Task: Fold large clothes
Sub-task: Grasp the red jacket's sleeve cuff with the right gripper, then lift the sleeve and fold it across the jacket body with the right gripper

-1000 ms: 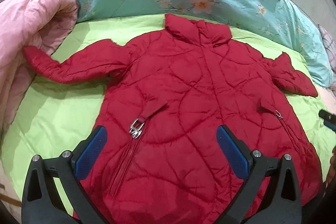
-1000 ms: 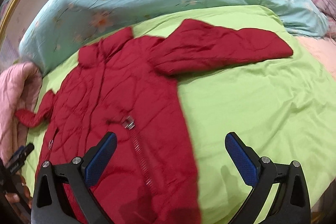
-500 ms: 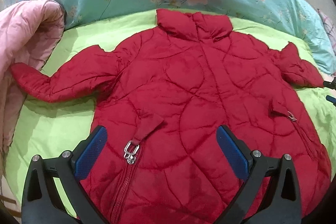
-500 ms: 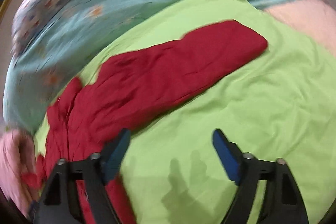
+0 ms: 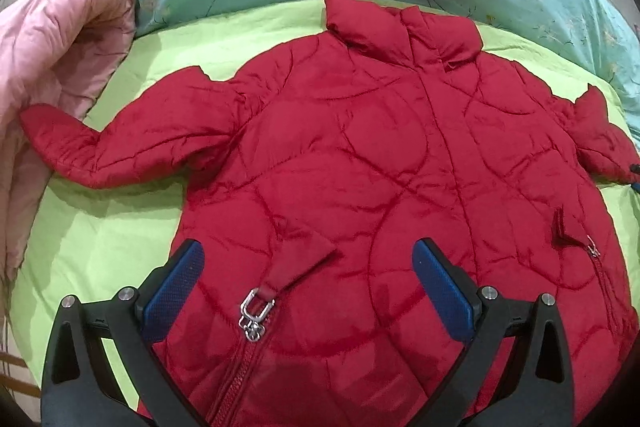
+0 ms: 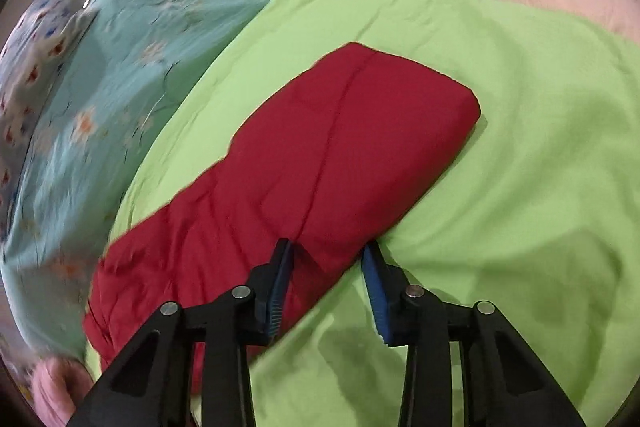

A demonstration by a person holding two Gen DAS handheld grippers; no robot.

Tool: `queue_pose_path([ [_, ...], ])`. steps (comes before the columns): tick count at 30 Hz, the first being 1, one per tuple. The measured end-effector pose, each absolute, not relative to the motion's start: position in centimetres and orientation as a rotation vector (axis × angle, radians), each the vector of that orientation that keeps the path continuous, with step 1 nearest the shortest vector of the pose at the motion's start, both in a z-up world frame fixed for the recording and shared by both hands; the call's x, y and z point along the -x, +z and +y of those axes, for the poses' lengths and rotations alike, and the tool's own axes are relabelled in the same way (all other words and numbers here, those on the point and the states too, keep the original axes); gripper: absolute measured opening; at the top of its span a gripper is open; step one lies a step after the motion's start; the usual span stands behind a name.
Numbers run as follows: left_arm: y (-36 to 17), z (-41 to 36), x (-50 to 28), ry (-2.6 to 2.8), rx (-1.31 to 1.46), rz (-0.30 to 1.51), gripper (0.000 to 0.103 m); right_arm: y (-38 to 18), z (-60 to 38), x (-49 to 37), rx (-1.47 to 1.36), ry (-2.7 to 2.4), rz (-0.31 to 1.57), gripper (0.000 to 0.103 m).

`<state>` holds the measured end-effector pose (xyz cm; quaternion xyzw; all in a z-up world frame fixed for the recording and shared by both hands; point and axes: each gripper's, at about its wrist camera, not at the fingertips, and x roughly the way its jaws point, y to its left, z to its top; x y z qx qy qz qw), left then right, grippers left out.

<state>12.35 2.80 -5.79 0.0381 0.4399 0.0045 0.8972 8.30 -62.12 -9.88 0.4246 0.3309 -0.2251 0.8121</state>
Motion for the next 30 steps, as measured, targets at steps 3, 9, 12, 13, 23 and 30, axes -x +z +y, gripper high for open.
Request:
queue_pose_path([
  [3,-6.0,3.3,-12.7,-0.017,-0.033,0.915,0.103,-9.9,-62.4,-8.9,-0.909,-0.473,0.687,0.031],
  [9,-5.8,3.4,-12.8,-0.038,0.008,0.88,0.103,-9.2,-62.0,-9.9,-0.867,-0.461,0.661,0.009],
  [12,-5.6,3.2,-12.7,-0.043,-0.002,0.857,0.103,-7.8,-61.2,-9.9,-0.84,-0.428,0.631,0.006],
  [13,-5.6,3.3,-12.7,-0.043,-0.001,0.851,0.103,-7.3,-60.9,-9.9,-0.836,-0.417,0.624,0.005],
  [23,-5.6,4.1,-12.6,-0.014,-0.025,0.852,0.103,1.1,-49.9,-12.2,-0.571,-0.089,0.597,0.005],
  [30,-5.5,5.6,-12.3,-0.046,0.007,0.874,0.103,3.6,-38.6,-15.0,-0.493,0.231,0.635,0.005],
])
